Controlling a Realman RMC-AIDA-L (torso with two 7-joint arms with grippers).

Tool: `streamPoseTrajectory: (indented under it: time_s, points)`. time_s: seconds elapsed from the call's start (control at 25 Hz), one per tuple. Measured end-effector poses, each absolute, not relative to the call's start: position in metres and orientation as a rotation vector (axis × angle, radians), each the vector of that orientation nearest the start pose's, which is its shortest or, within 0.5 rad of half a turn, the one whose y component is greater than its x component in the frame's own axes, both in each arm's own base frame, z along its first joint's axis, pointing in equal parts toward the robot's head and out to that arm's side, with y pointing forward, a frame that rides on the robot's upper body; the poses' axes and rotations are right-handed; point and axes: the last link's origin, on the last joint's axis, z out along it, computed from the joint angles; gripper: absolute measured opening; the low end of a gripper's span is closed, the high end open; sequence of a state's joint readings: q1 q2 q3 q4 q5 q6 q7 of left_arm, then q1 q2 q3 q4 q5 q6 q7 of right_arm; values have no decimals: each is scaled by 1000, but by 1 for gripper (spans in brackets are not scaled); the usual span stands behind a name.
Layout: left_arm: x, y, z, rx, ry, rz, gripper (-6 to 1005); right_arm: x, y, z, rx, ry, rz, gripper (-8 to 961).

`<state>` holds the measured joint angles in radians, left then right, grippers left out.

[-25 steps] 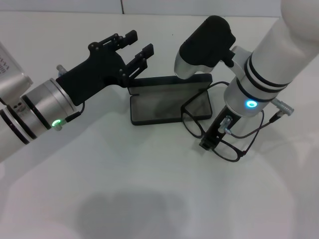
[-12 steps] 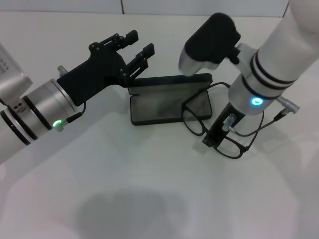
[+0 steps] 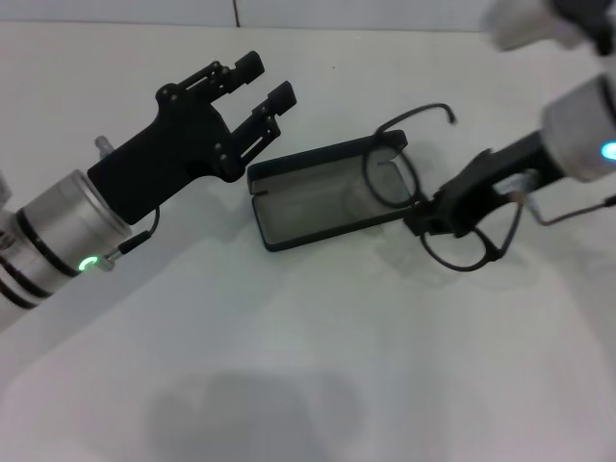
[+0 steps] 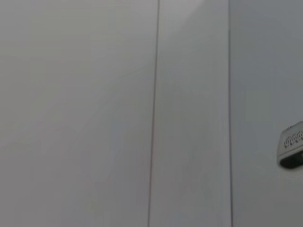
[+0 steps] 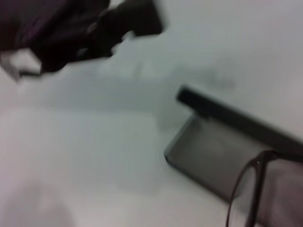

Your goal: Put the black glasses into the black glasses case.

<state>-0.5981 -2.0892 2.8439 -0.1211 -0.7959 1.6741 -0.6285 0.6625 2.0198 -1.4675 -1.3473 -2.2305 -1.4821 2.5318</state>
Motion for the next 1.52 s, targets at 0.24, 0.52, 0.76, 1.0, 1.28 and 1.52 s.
streamPoseTrajectory:
  time_s: [0.24, 0.52, 0.76, 1.0, 1.28, 1.52]
  points:
    - [-244, 303, -15, -2160, -253, -1330, 484, 155, 342, 8, -2869, 672, 183, 114]
    - [-233, 305, -3, -2167, -270, -1461, 484, 189, 331, 4, -2825, 366, 571, 115]
    - [-225, 317, 1, -2208, -342, -1497, 484, 212, 325, -1, -2687, 33, 776, 115]
    - [-202, 341, -4, -2487, -402, -1410, 484, 225, 315, -19, -2552, -353, 802, 116]
    - [-172, 352, -16, -2722, -356, -1329, 484, 224, 313, -25, -2492, -571, 774, 117]
    - [-159, 353, -21, -2776, -307, -1331, 484, 224, 315, -26, -2498, -581, 756, 117]
